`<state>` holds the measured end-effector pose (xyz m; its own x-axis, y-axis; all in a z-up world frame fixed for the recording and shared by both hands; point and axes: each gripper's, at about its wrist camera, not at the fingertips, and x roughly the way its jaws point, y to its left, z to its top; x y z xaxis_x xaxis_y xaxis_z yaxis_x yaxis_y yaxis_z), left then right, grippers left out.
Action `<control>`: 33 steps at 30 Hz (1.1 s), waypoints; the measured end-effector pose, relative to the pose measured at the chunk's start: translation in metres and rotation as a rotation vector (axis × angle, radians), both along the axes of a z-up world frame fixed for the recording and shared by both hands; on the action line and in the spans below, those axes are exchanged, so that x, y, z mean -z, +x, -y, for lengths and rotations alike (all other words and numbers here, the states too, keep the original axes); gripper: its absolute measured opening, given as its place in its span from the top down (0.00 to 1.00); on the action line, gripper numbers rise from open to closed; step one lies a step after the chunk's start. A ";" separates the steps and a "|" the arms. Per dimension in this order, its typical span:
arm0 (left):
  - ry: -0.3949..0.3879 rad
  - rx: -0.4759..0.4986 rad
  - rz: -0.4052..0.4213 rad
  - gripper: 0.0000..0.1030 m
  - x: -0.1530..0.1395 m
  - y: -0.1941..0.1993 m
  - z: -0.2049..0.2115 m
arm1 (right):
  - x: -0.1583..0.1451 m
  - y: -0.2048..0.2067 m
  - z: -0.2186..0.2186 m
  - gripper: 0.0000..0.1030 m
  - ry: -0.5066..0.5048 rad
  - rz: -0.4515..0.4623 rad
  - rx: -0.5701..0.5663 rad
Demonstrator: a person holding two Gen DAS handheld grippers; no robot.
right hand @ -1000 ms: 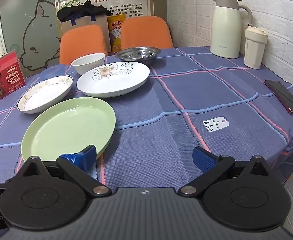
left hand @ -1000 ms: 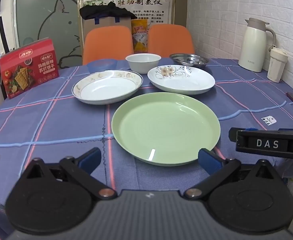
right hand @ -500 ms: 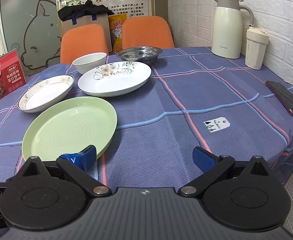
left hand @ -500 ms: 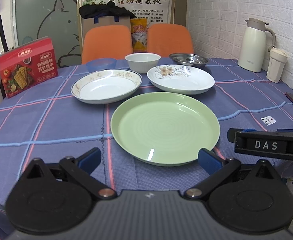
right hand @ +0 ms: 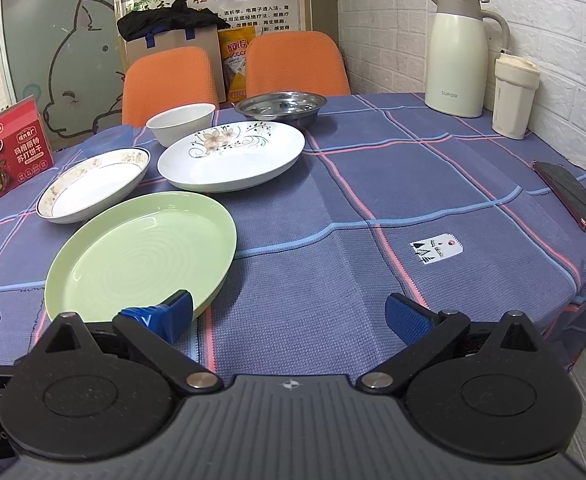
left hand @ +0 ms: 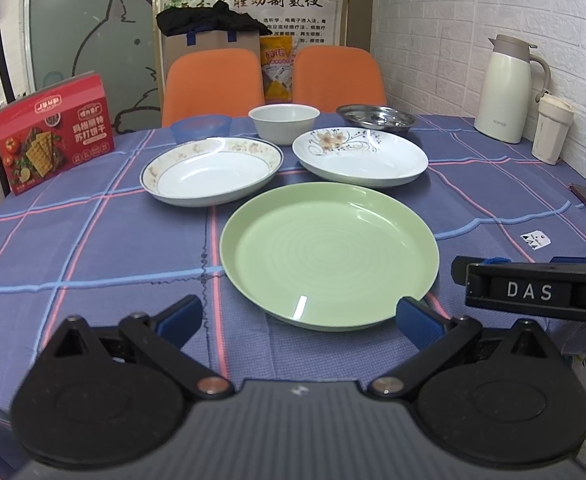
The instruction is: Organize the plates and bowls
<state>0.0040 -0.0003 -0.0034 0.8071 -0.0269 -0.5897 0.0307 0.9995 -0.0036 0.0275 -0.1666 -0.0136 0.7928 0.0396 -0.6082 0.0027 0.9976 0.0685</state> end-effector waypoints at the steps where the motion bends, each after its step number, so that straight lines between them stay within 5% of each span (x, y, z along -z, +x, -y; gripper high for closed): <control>1: 0.000 0.000 0.000 0.00 0.000 0.000 0.000 | 0.000 0.000 0.000 0.12 -0.001 0.000 -0.001; 33: -0.017 0.001 -0.027 0.00 0.002 0.011 -0.010 | 0.002 0.005 -0.002 0.12 0.003 -0.007 -0.004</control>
<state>0.0147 0.0096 -0.0050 0.7908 -0.0380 -0.6109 0.0316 0.9993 -0.0212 0.0321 -0.1648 -0.0153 0.7882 0.0449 -0.6137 -0.0009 0.9974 0.0719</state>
